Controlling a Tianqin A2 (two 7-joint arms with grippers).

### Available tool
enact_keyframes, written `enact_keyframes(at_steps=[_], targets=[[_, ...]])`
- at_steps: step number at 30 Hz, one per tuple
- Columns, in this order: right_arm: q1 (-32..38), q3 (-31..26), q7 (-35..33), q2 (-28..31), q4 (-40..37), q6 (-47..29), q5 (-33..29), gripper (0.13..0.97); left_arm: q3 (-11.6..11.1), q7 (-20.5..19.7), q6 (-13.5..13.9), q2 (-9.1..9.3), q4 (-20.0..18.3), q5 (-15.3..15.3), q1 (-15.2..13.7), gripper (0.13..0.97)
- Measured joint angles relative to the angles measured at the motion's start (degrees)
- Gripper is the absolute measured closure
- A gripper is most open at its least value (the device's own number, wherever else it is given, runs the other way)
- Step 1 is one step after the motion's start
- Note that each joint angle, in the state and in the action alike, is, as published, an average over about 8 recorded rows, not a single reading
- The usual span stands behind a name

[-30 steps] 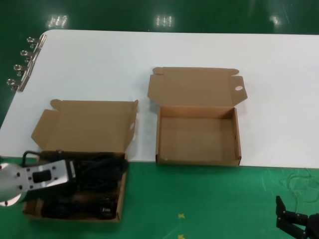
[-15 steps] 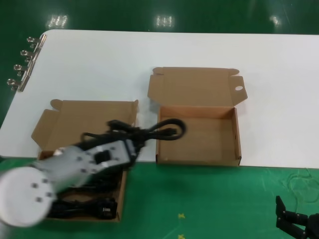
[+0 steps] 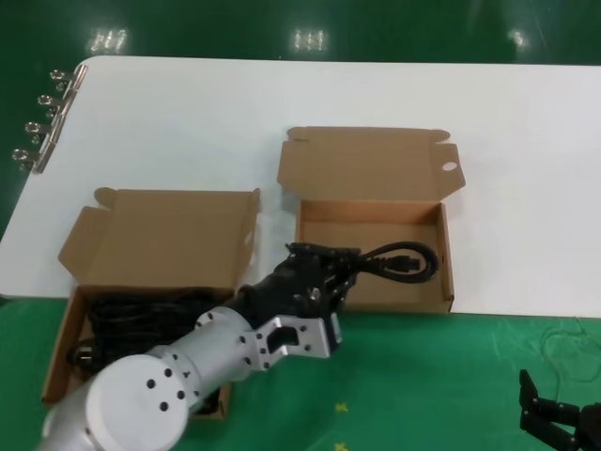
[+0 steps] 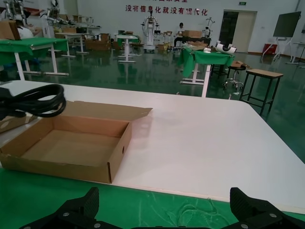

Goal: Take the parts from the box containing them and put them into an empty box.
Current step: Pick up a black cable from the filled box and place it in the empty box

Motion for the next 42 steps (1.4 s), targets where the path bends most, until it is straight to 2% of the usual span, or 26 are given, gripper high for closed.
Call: enact_keyframes(at_steps=[3, 6, 13, 18, 24, 33, 38, 42], targets=[[0.00, 0.00, 0.00, 0.00, 0.00, 0.00, 0.00, 0.129, 0.27, 7.98, -2.28, 1.62, 1.54, -5.04, 0.38, 0.888], [0.00, 0.00, 0.00, 0.00, 0.00, 0.00, 0.00, 0.129, -1.08, 16.20, -3.00, 3.63, 2.77, -9.52, 1.27, 0.888], [0.00, 0.00, 0.00, 0.00, 0.00, 0.00, 0.00, 0.129, -8.10, 34.98, -0.89, 8.74, 5.35, -17.07, 3.70, 0.888], [0.00, 0.00, 0.00, 0.00, 0.00, 0.00, 0.00, 0.129, -12.74, 45.34, 0.54, 11.53, 7.16, -20.58, 4.72, 0.888], [0.00, 0.00, 0.00, 0.00, 0.00, 0.00, 0.00, 0.129, -15.67, 52.87, 0.49, 12.99, 9.12, -22.36, 4.92, 0.888], [0.00, 0.00, 0.00, 0.00, 0.00, 0.00, 0.00, 0.129, -19.57, 62.50, 1.30, 14.74, 13.04, -26.27, 3.79, 0.834], [0.00, 0.00, 0.00, 0.00, 0.00, 0.00, 0.00, 0.129, -20.91, 66.80, 2.17, 15.22, 15.06, -29.41, 3.14, 0.757], [0.00, 0.00, 0.00, 0.00, 0.00, 0.00, 0.00, 0.129, -21.77, 68.55, 3.08, 15.26, 15.94, -30.83, 2.94, 0.711]])
